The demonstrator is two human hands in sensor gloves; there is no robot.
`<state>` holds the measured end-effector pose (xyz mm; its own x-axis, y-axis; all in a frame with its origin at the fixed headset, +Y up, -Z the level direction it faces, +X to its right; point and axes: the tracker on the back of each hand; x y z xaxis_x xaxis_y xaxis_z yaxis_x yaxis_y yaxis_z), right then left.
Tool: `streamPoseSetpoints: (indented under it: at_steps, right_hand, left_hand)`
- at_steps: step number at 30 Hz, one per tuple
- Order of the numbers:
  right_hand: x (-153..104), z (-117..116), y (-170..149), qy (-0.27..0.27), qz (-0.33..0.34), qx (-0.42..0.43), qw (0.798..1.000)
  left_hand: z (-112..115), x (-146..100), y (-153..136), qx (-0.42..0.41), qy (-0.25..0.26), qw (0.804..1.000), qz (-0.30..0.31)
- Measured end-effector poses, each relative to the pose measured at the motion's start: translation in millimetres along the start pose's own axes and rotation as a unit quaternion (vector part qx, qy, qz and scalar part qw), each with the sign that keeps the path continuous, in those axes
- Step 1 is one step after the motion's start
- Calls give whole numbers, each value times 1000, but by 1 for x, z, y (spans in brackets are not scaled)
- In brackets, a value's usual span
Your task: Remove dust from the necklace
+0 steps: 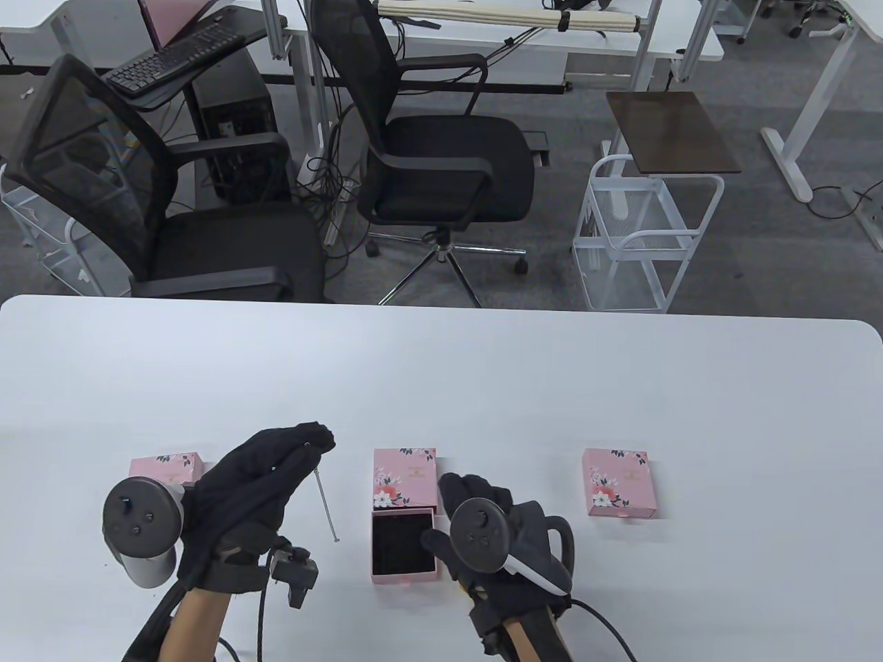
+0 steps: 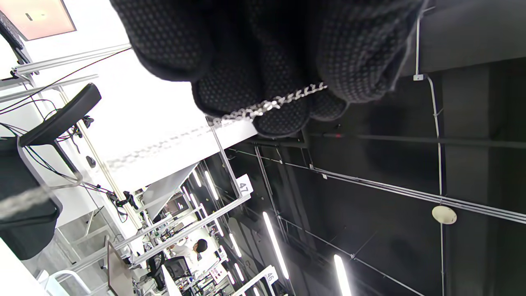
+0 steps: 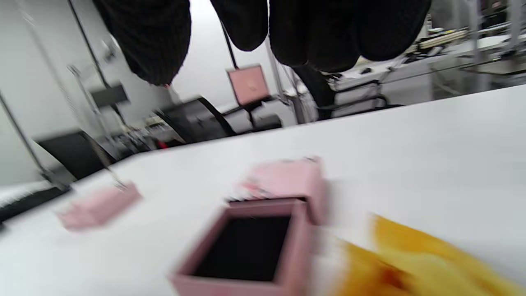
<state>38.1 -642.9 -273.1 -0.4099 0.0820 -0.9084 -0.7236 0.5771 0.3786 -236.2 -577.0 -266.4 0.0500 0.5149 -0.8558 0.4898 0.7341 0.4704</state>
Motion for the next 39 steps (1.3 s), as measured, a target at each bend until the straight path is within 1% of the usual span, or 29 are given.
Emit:
streamPoseSetpoints:
  at_steps: [1,3,4,6,8,10,11,14,16,24,26,30,35,39]
  right_hand:
    - [3,-3,7,-3,17,25,1000]
    - [12,-15,25,-1,56,92,994]
    - [16,-20,30,3,62,111,992]
    - [27,-33,43,10,66,175,982]
    - [39,-41,51,14,70,198,978]
    - [47,-41,51,-6,72,199,977]
    - [49,-41,50,-8,76,200,977]
    - [50,-33,38,10,76,214,974]
    - [50,-24,25,13,66,231,971]
    - [45,3,-13,-19,26,273,961]
    - [45,6,-22,-26,17,286,958]
    - [42,13,-34,-24,9,310,951]
    - [40,19,-43,-37,2,319,947]
    - [36,26,-50,-58,2,340,939]
  left_hand:
    - [2,0,0,2,-2,1000,1]
    - [5,0,1,5,-5,1000,2]
    - [6,0,2,6,-7,1000,2]
    - [8,0,2,14,-13,1000,4]
    - [6,0,1,20,-10,1000,3]
    - [2,0,0,18,-5,1000,-1]
    - [0,0,-1,16,-1,1000,-4]
    - [-9,1,-5,17,18,1000,-12]
    - [-16,2,-11,17,34,999,-22]
    - [-35,2,-29,12,78,995,-59]
    - [-38,1,-29,5,90,994,-64]
    - [-42,0,-31,18,101,992,-72]
    - [-45,0,-37,27,113,989,-88]
    - [-47,1,-43,37,119,987,-105]
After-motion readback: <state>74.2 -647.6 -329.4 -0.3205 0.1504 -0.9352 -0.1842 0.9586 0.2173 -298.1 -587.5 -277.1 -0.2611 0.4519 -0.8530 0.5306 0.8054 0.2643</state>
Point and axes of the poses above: the tracker on the back of each hand, its own y axis roughly to the thumb side, its own x axis roughly from the wrist to the fingertips, z = x × y, and after that the axes turned 10 degrees about x, right-handed
